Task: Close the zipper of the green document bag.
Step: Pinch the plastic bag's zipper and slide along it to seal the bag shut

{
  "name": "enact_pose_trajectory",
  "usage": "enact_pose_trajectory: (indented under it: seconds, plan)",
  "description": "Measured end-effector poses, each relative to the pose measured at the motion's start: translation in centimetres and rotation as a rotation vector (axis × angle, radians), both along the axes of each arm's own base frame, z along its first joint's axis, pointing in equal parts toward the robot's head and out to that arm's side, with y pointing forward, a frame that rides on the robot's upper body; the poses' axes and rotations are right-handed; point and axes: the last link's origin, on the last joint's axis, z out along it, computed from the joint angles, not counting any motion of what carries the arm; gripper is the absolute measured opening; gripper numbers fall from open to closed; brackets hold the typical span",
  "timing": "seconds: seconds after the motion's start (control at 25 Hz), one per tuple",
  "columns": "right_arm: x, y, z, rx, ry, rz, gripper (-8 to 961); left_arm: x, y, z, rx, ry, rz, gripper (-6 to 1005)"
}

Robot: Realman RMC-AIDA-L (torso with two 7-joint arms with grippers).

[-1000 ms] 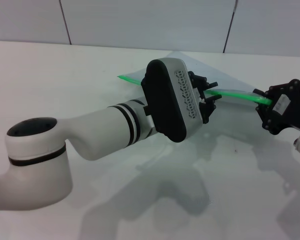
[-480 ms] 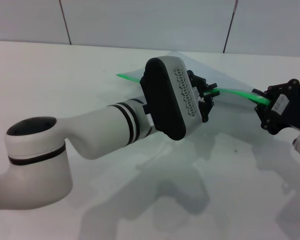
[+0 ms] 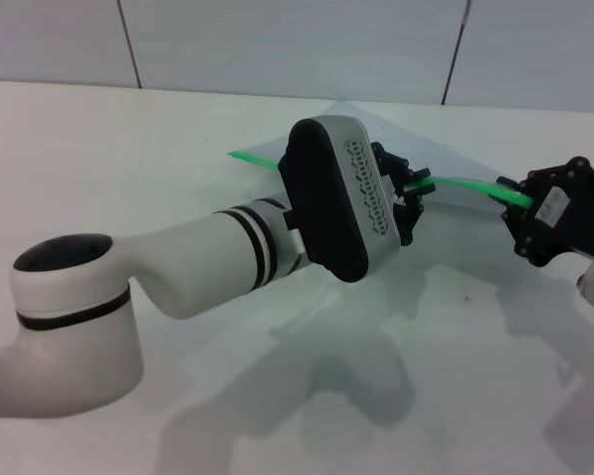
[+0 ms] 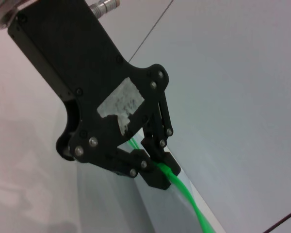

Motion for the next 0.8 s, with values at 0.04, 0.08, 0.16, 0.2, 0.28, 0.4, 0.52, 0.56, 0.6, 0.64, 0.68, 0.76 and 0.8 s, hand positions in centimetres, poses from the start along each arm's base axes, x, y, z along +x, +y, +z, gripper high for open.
enact_pose_trajectory:
  seconds: [0.04, 0.08, 0.16, 0.2, 0.28, 0.4, 0.52, 0.56, 0.6, 0.64, 0.68, 0.76, 0.8]
  plan:
    - [0.0, 0.0, 0.0, 0.0, 0.0, 0.0, 98, 0.0, 0.0, 0.0, 0.0, 0.0, 0.0, 88]
    - [0.0, 0.0, 0.0, 0.001, 0.0, -0.001, 98, 0.0, 0.0, 0.0, -0.001, 0.001, -0.001, 87]
    - [0.1, 0.0, 0.1, 0.003, 0.0, -0.002, 100, 0.0, 0.0, 0.0, -0.001, 0.001, 0.0, 86]
    - [0.1, 0.1, 0.1, 0.003, 0.0, -0.002, 100, -0.1, -0.1, 0.0, -0.001, 0.001, 0.001, 86]
    - [0.1, 0.1, 0.1, 0.004, 0.0, -0.003, 101, -0.1, 0.0, 0.0, 0.001, 0.0, 0.004, 85]
    - [0.1, 0.0, 0.2, 0.005, 0.001, -0.004, 103, -0.4, 0.0, 0.2, 0.006, -0.004, 0.014, 84]
    - [0.2, 0.0, 0.3, 0.009, 0.002, -0.006, 105, -0.8, 0.1, 0.4, 0.014, -0.005, 0.029, 84]
    - [0.2, 0.0, 0.3, 0.01, 0.002, -0.006, 105, -1.0, 0.1, 0.5, 0.018, -0.005, 0.036, 84]
    - [0.2, 0.0, 0.3, 0.012, 0.002, -0.006, 106, -1.2, 0.2, 0.6, 0.022, -0.005, 0.043, 84]
    - [0.2, 0.0, 0.3, 0.014, 0.002, -0.006, 106, -1.3, 0.2, 0.6, 0.024, -0.005, 0.047, 84]
    - [0.2, 0.0, 0.4, 0.016, 0.003, -0.007, 107, -1.5, 0.3, 0.7, 0.028, -0.005, 0.055, 84]
    - [0.3, 0.0, 0.5, 0.02, 0.003, -0.01, 108, -2.1, 0.5, 0.9, 0.036, -0.003, 0.072, 84]
    - [0.3, 0.0, 0.5, 0.023, 0.003, -0.011, 109, -2.5, 0.6, 1.1, 0.042, -0.002, 0.086, 84]
